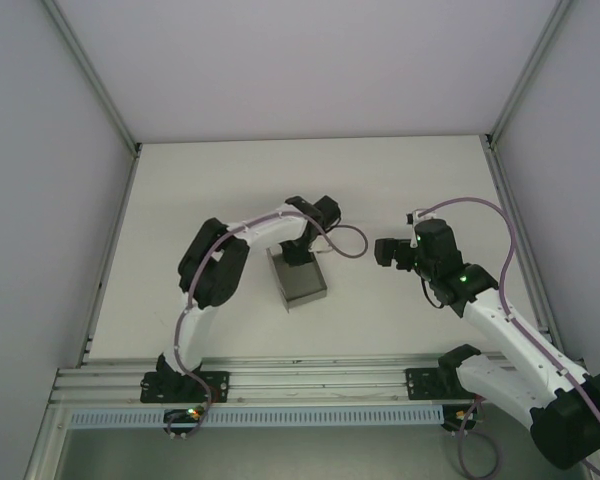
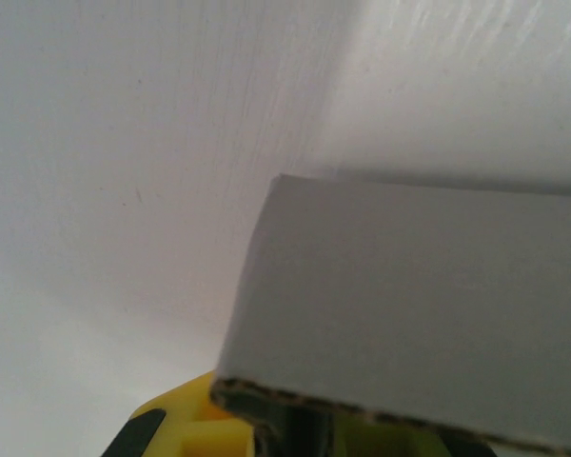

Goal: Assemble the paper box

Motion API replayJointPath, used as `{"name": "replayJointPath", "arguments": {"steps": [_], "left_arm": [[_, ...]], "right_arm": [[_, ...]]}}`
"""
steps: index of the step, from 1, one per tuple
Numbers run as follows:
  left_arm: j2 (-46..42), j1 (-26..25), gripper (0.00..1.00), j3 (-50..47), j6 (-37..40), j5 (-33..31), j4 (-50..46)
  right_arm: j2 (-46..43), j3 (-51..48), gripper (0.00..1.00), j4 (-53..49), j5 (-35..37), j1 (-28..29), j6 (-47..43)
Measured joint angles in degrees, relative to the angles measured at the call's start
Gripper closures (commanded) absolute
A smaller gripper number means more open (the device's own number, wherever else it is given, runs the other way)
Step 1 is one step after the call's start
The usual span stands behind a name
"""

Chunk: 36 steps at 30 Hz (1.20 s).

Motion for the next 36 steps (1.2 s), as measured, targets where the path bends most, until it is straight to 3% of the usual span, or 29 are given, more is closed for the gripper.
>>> {"name": "replayJointPath", "arguments": {"steps": [9, 14, 17, 19, 23, 25, 29, 30, 31, 36], "left_arm": [[0.4, -3.7, 1.00, -3.7, -0.8, -10.9, 5.7], [-1.1, -4.3, 1.00, -6.9, -2.0, -12.7, 9.4], [-1.9, -4.4, 0.94, -7.9, -1.8, -12.9, 10.6], [-2.5, -4.3, 0.83, -8.4, -1.0, -12.7, 11.1], [-4.5, -2.8, 0.49, -9.0, 0.7, -9.5, 13.2], [-7.2, -1.9, 0.38, -9.8, 1.4, -7.2, 14.4], [-16.2, -1.4, 0.25, -11.6, 3.1, -2.8, 15.7], [-18.2, -1.4, 0.16, -11.9, 3.3, -1.8, 16.0], [-21.0, -1.5, 0.01, -12.3, 3.9, -0.6, 16.9], [-30.7, -0.9, 0.00, -15.9, 1.0, 2.9, 21.5]], "right_arm": [[-0.4, -0.7, 0.00, 0.0, 0.4, -0.5, 0.0], [-0.5, -1.1, 0.00, 0.0, 0.4, -0.8, 0.0], [-0.5, -1.1, 0.00, 0.0, 0.3, -0.8, 0.0], [-0.6, -1.1, 0.00, 0.0, 0.0, -0.8, 0.0], [-0.8, -1.1, 0.00, -0.1, -1.6, -0.9, -0.1], [-1.1, -1.1, 0.00, -0.2, -2.6, -0.9, -0.3], [-1.3, -1.1, 0.00, -0.7, -4.7, -1.0, -1.1], [-1.3, -1.1, 0.00, -0.7, -5.3, -1.0, -1.1], [-1.2, -1.1, 0.00, -0.7, -6.0, -1.0, -1.3], [1.8, -0.3, 0.00, -0.7, -9.2, -0.9, -2.3]]}}
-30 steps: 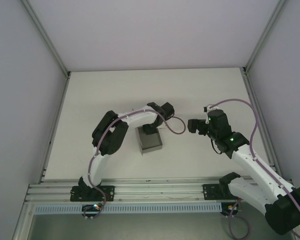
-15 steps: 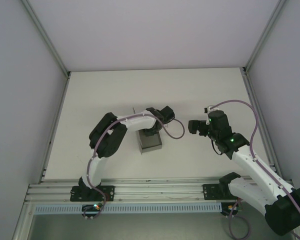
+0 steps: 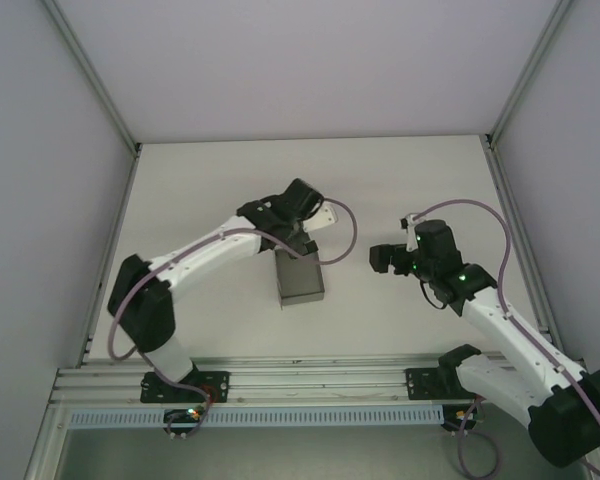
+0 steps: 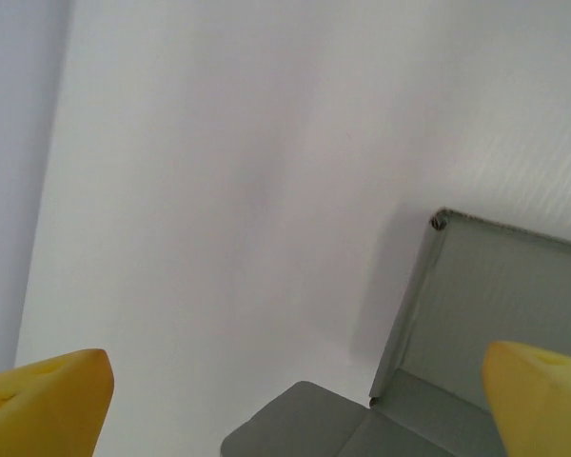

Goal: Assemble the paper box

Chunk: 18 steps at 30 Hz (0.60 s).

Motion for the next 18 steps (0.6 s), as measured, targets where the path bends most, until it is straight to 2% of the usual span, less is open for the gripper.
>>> {"name": "replayJointPath", "arguments": {"steps": [3, 6, 10, 13, 18], "left_arm": [[-5.7, 2.7, 0.00, -3.4, -7.9, 0.8, 3.1], [-12.7, 8.4, 0.00, -7.9, -19.0, 1.0, 5.4], [-24.4, 16.9, 0.00, -17.1, -32.9, 0.0, 6.5], [-31.4, 20.4, 0.00, -24.0, -39.9, 0.1, 5.5], [-37.0, 24.1, 0.00, -30.1, -47.2, -0.1, 1.2]], "right_arm": [[4.1, 2.2, 0.00, 1.2, -2.8, 1.2, -3.6], [11.3, 6.6, 0.00, 2.8, -6.6, 4.1, -9.7], [28.3, 20.0, 0.01, 2.8, -13.5, 8.3, -19.8], [41.0, 30.4, 0.03, 2.1, -18.3, 11.0, -28.0], [58.2, 44.5, 0.07, -2.5, -24.9, 12.7, -39.3]]}}
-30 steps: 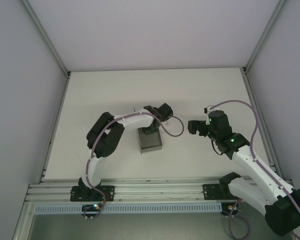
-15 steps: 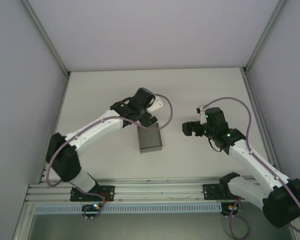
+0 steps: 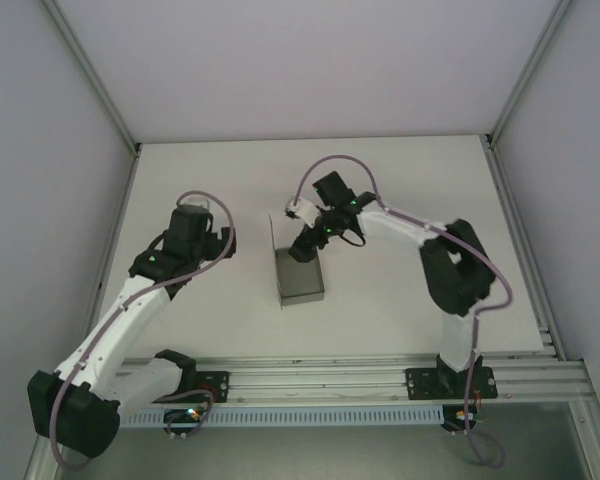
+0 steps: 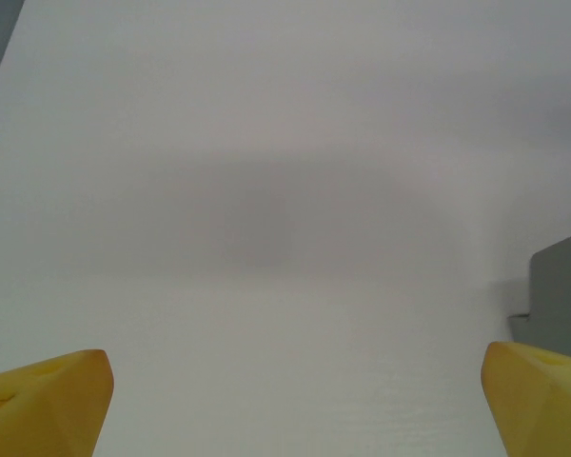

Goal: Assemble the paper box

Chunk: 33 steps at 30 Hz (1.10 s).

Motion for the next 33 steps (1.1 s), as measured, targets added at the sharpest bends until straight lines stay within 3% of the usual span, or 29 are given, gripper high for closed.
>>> {"name": "replayJointPath", "arguments": {"steps": [4, 9, 13, 18, 25, 29, 33], "left_arm": [[-3.3, 0.1, 0.00, -2.2, -2.5, -0.2, -2.5], [-6.4, 0.1, 0.00, -2.3, -4.1, -0.9, -3.4], [-8.2, 0.1, 0.00, -2.3, -4.5, -1.4, -3.4], [-8.1, 0.1, 0.00, -2.3, -4.5, -1.5, -3.3], [-7.6, 0.1, 0.00, -2.3, -4.7, -1.9, -2.8], [-7.0, 0.1, 0.00, -2.3, -4.9, -2.3, -1.9], [-5.5, 0.1, 0.00, -2.3, -4.9, -2.0, -0.3]], "right_arm": [[7.6, 7.6, 0.24, -5.9, -3.0, 0.4, -7.0], [11.7, 11.5, 0.44, -8.9, -3.0, 1.2, -9.6], [12.2, 11.0, 0.66, -8.4, -1.1, 1.7, -8.2], [9.5, 3.6, 0.89, -0.2, 4.6, 2.1, -1.0], [-1.1, -10.3, 0.93, 8.7, 24.8, 4.7, 17.8], [-4.6, -13.1, 0.92, 5.8, 40.2, 9.0, 34.4], [-4.9, -14.8, 0.85, 1.4, 48.7, 13.2, 50.8]]}}
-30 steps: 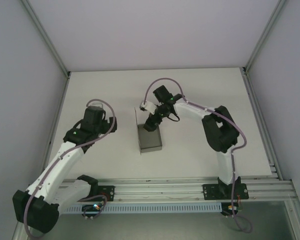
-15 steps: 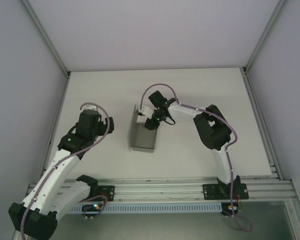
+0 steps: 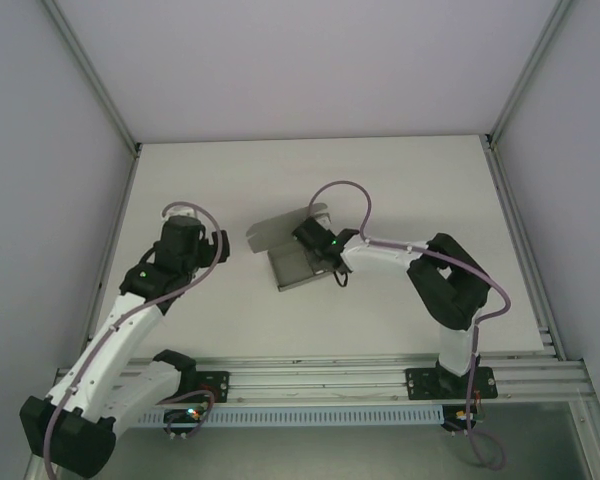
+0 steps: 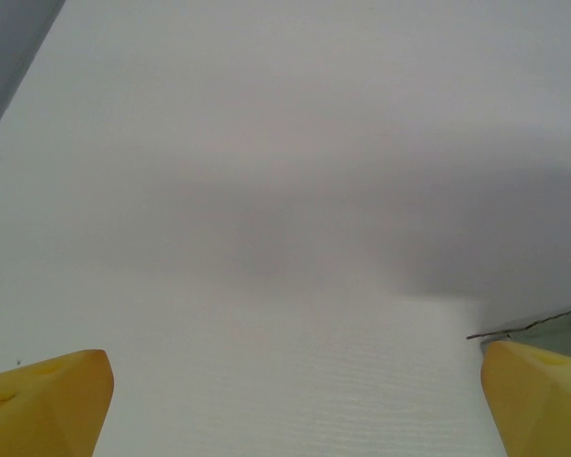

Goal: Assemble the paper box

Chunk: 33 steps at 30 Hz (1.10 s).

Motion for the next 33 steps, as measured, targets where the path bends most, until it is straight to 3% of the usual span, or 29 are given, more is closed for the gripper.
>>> {"name": "replayJointPath", "arguments": {"steps": [3, 5, 7, 9, 11, 12, 14, 17, 20, 26, 29, 33], "left_arm": [[1.4, 0.0, 0.00, 0.0, 0.5, 1.3, 1.4], [2.0, 0.0, 0.00, -0.1, 1.5, 3.0, 2.6], [2.1, 0.0, 0.00, -0.7, 2.8, 5.6, 4.8], [2.1, 0.0, 0.00, -1.6, 4.5, 9.0, 6.7], [2.1, 0.0, 0.00, -2.5, 6.9, 13.2, 8.6], [2.2, 0.0, 0.00, -2.6, 8.0, 15.4, 9.2], [2.5, 0.0, 0.00, -2.6, 10.9, 20.3, 10.2], [3.5, 0.0, 0.00, -2.6, 16.3, 26.9, 12.1], [6.3, 0.0, 0.00, -2.5, 22.3, 32.4, 14.4], [18.7, 0.0, 0.11, 4.0, 32.5, 40.0, 12.8], [22.7, 0.0, 0.18, 6.6, 36.2, 41.9, 11.5], [25.7, 0.4, 0.36, 8.4, 40.4, 43.7, 10.3]], "right_arm": [[0.0, -2.1, 0.75, -1.6, 2.4, 2.3, 8.4], [-0.1, -2.5, 0.55, -3.1, 3.3, 3.3, 12.1], [-1.0, -2.4, 0.47, -3.6, 3.8, 3.7, 13.9], [-3.0, -2.5, 0.28, -3.7, 4.0, 3.8, 14.1], [-6.1, -2.5, 0.17, -3.7, 4.6, 3.8, 13.3], [-8.0, -2.6, 0.01, -3.5, 5.2, 3.8, 12.4], [-12.8, -3.9, 0.00, -1.6, 6.3, 3.8, 8.4], [-21.9, -9.3, 0.00, 5.6, 5.4, 3.5, -4.3], [-26.5, -11.5, 0.00, 8.0, -5.0, 0.5, -19.0], [-24.0, -4.2, 0.01, 4.8, -26.4, -11.7, -39.0], [-20.5, 1.6, 0.03, 0.7, -31.8, -15.0, -49.2], [-14.0, 7.4, 0.17, -5.8, -34.4, -15.4, -58.2]]}}
